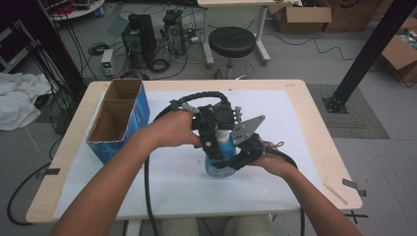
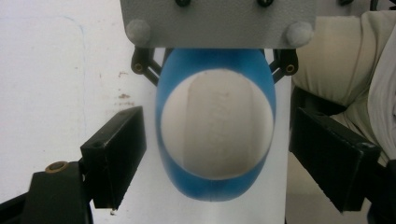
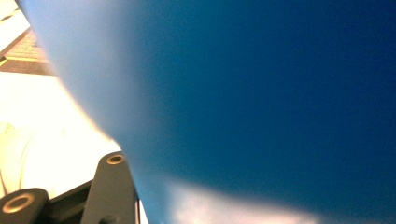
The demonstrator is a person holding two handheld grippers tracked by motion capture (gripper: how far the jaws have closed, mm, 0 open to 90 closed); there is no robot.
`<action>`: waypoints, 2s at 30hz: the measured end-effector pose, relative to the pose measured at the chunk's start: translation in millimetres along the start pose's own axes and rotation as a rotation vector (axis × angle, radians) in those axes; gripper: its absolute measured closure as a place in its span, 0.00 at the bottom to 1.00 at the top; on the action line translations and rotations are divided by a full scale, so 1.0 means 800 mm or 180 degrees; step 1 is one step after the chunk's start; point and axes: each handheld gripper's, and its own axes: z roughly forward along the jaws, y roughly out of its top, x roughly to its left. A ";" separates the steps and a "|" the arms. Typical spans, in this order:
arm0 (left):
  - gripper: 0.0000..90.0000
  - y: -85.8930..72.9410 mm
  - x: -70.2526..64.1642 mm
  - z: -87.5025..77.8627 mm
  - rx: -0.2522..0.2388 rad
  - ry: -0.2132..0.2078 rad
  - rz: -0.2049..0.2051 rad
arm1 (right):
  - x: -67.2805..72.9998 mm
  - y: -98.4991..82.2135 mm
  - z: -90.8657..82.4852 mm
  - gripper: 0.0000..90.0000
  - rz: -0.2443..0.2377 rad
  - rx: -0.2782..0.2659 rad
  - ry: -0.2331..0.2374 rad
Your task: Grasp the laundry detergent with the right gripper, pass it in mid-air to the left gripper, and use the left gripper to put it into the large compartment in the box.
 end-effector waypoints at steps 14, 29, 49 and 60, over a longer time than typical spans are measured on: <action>0.23 0.000 0.002 0.012 0.0075 0.0017 -0.0010 | -0.001 0.000 0.000 0.50 0.0003 0.0006 0.0009; 0.27 -0.002 0.002 0.019 0.0090 -0.0011 -0.0007 | -0.001 0.002 0.001 0.50 0.0007 -0.0010 0.0026; 0.30 -0.001 0.002 0.020 0.0082 -0.0032 0.0026 | -0.001 0.004 0.004 0.50 -0.0011 -0.0009 0.0029; 0.36 -0.001 0.000 0.020 0.0046 -0.0037 0.0057 | 0.000 0.004 0.005 0.50 -0.0022 -0.0007 0.0018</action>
